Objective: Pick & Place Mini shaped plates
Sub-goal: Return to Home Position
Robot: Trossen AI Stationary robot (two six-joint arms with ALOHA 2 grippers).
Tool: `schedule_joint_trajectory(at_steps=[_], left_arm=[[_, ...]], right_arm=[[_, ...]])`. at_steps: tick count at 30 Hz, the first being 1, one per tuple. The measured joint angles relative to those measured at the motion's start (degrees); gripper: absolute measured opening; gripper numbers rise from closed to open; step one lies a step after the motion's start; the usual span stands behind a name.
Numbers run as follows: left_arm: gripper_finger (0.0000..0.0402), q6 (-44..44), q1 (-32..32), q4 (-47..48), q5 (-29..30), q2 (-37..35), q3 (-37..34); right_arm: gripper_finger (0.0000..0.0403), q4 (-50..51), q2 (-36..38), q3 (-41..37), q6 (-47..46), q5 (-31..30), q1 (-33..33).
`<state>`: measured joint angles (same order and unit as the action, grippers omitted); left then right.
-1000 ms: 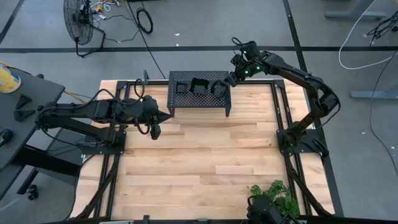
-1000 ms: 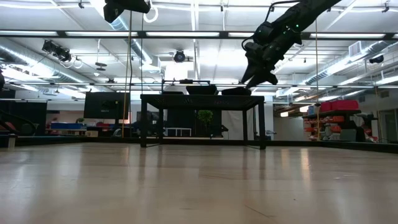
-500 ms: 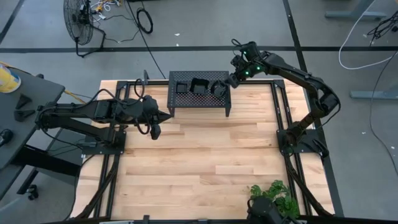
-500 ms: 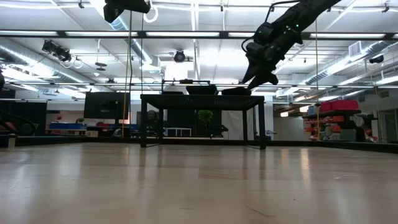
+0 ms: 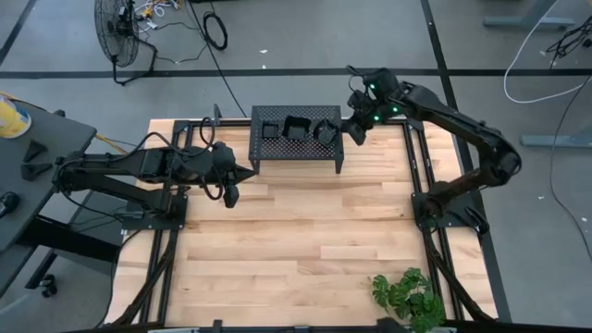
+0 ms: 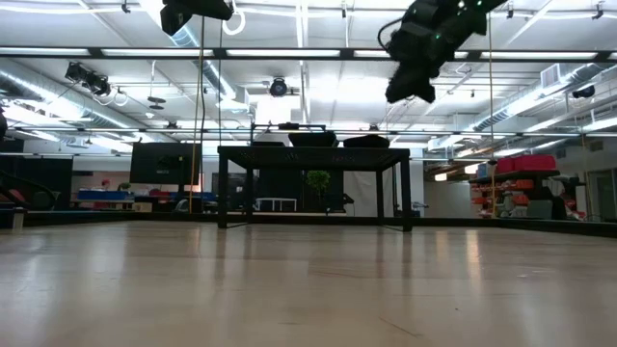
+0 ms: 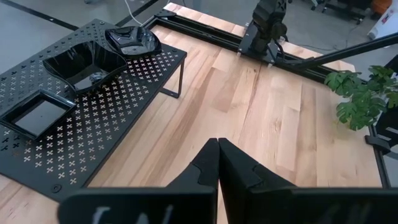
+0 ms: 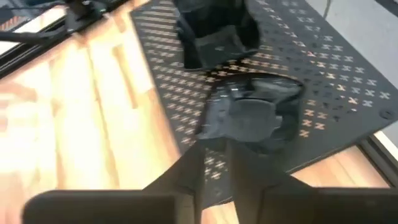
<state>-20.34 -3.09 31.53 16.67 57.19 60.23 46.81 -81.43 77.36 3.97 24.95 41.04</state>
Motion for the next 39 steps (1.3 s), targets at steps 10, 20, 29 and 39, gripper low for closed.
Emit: schedule_joint_trajectory(at_steps=[10, 20, 29, 39], left_arm=[[0.0003, 1.39, -0.66, -1.16, -0.04, -3.2, 0.09], [0.0003, 5.6, -0.66, -1.1, -0.07, -13.21, 0.09], [0.0003, 6.68, -0.61, 3.43, -1.43, -18.51, 0.07], [0.003, 3.71, -0.61, 4.02, 1.48, -18.97, 0.07]], right_arm=[[0.0006, 0.44, 10.52, -4.54, 2.63, -1.66, -4.8], [0.0002, -12.81, 27.59, -22.9, -6.55, -2.32, -10.73], [0.0001, -12.29, 34.7, -25.75, -6.77, -7.61, -15.89], [0.0024, -13.98, 34.51, -25.77, -6.52, -7.91, -16.53]])
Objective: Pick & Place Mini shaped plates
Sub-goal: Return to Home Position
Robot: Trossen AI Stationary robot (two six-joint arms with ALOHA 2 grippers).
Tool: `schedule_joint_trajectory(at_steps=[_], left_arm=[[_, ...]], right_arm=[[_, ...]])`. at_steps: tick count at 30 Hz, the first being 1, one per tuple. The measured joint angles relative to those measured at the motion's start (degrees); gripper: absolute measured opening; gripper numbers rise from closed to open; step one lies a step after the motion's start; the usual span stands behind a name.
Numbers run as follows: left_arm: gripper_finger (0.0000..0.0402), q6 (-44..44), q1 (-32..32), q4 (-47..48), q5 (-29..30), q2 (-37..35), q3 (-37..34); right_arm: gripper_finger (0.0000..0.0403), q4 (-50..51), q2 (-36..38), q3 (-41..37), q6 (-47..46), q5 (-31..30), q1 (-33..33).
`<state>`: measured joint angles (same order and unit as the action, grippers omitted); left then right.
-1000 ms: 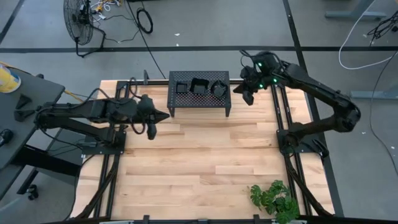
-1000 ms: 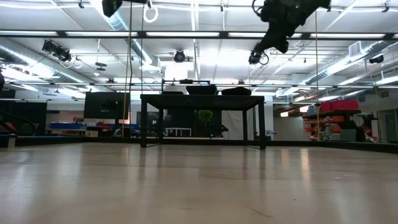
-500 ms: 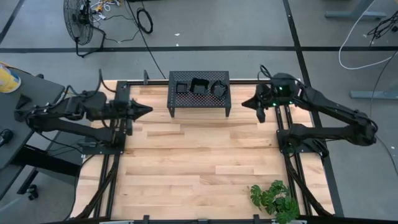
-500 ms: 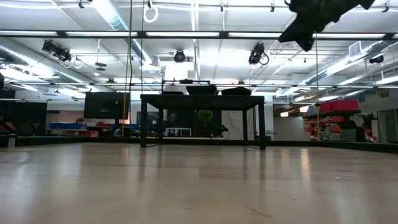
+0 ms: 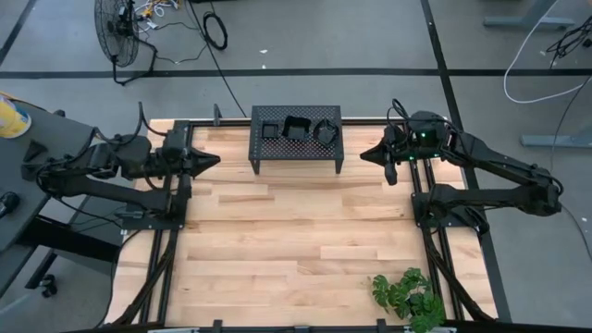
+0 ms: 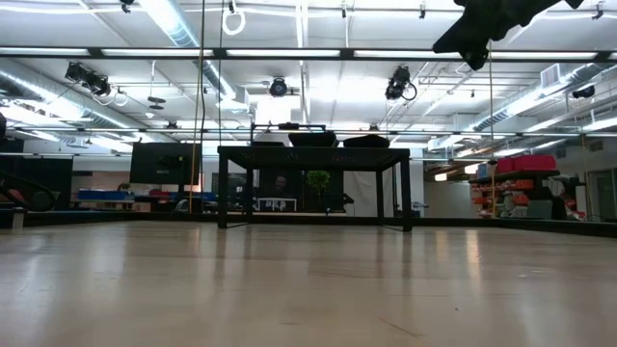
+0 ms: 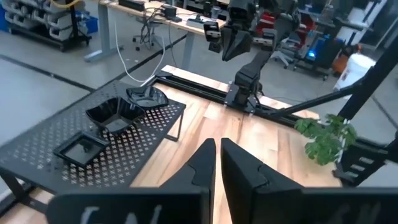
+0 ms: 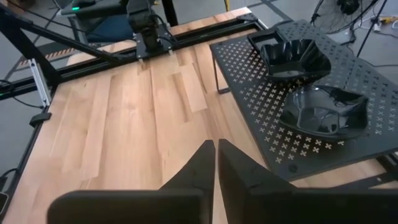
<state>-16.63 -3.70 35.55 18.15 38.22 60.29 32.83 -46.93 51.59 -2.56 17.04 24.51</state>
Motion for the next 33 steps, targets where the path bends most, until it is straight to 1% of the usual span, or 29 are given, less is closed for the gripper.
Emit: schedule_joint_trajectory(at_steps=[2, 15, 21, 33], left_arm=[[0.0034, -1.04, 0.0, 0.0, -0.02, 0.0, 0.0], [0.0037, -0.72, 0.0, -0.3, 0.01, 0.0, -0.04], [0.0037, -0.76, 0.0, -0.22, 0.02, 0.0, -0.07], [0.0037, -0.76, 0.0, -0.22, 0.02, 0.02, -0.07]], right_arm=[[0.0028, -0.47, -0.01, 0.0, -0.01, -0.02, 0.0], [0.0027, -0.73, -0.07, 0.01, 0.02, -0.07, 0.02], [0.0027, -1.24, -0.27, 0.01, -1.67, -0.07, 0.04], [0.0027, -1.19, -0.32, 0.0, 0.01, -0.07, 0.04]])
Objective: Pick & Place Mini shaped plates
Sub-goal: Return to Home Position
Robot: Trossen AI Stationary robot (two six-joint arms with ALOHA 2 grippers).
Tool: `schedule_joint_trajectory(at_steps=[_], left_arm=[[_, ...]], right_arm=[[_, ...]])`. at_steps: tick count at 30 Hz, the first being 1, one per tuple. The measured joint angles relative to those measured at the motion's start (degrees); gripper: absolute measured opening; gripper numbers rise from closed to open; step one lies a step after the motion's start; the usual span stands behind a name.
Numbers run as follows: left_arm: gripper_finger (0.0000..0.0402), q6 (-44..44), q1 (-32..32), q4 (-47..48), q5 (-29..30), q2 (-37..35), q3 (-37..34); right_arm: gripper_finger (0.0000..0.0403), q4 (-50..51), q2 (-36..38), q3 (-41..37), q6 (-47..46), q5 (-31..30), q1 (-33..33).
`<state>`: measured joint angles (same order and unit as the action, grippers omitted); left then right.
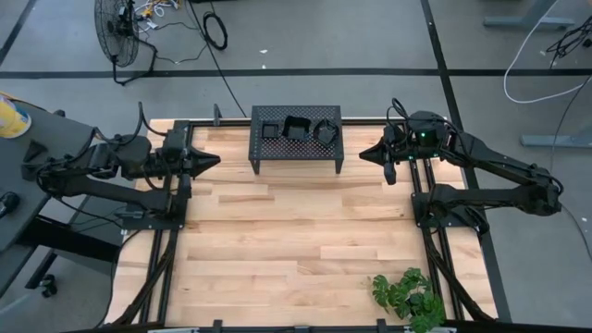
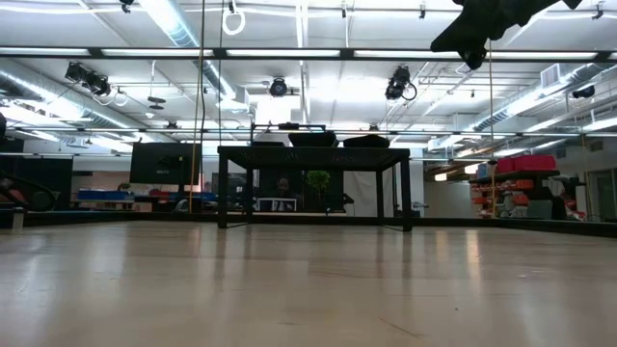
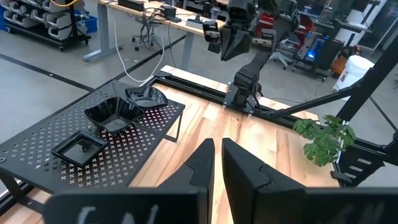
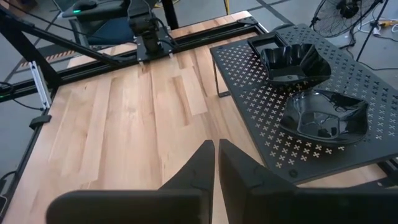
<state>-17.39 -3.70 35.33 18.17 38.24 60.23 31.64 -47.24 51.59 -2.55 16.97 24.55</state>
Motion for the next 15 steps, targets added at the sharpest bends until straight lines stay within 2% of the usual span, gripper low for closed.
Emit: schedule_joint_trajectory(at_steps=[15], left_arm=[[0.0037, 0.0, -0.02, 0.0, 0.0, 0.0, 0.0]], right_arm=[[0.0027, -2.22, -0.09, 0.0, 0.04, 0.01, -0.02]])
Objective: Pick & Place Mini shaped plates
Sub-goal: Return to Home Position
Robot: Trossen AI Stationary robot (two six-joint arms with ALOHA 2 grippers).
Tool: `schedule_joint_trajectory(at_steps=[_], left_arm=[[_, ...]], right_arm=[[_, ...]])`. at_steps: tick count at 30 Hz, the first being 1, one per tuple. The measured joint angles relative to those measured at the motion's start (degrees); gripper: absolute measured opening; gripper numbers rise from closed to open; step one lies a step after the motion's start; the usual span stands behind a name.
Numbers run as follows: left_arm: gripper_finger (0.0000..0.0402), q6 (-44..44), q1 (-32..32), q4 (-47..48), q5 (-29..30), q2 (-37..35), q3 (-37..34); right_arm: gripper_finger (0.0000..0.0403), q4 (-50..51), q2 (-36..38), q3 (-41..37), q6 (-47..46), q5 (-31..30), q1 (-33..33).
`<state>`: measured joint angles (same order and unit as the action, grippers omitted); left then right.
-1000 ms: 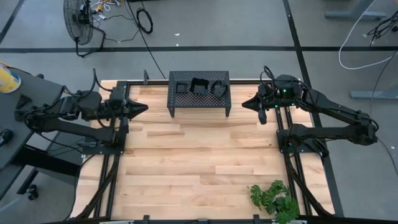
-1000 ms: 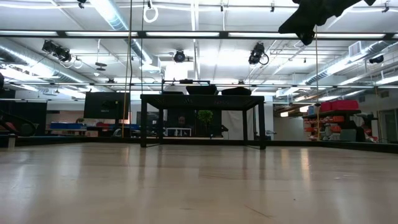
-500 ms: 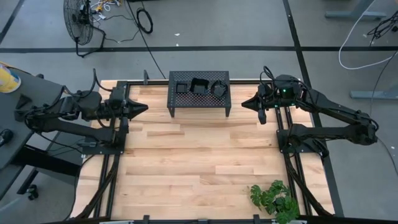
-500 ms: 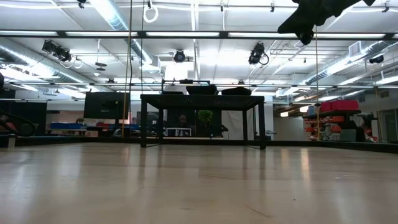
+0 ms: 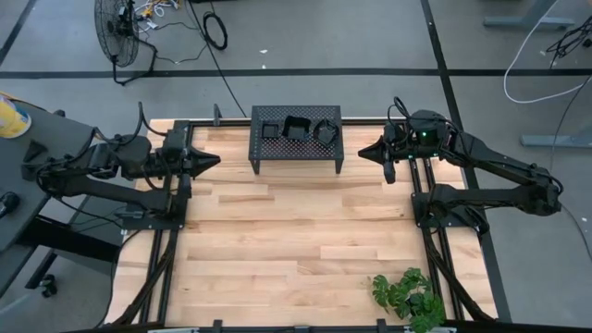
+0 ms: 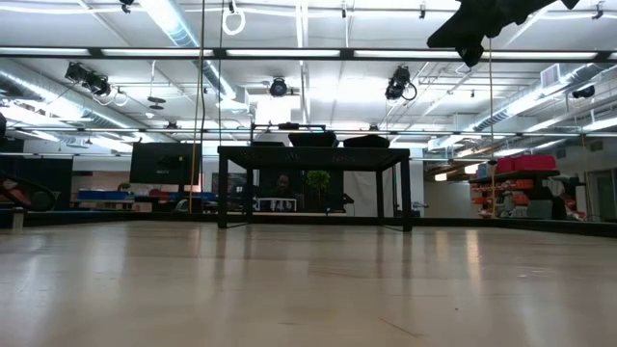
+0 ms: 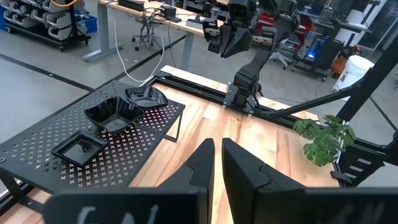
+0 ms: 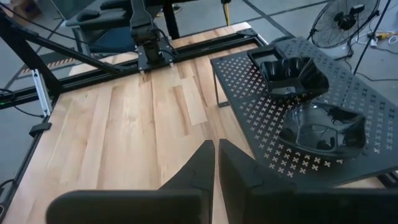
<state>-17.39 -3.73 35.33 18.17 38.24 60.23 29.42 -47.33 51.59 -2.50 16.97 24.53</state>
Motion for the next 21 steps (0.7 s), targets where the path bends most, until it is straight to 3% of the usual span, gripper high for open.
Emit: schedule_joint_trajectory(at_steps=[21], left_arm=[[0.0037, -0.02, 0.01, 0.0, 0.02, -0.01, 0.0]], right_arm=[[0.0027, -0.56, 0.0, 0.0, 0.04, 0.0, 0.02]])
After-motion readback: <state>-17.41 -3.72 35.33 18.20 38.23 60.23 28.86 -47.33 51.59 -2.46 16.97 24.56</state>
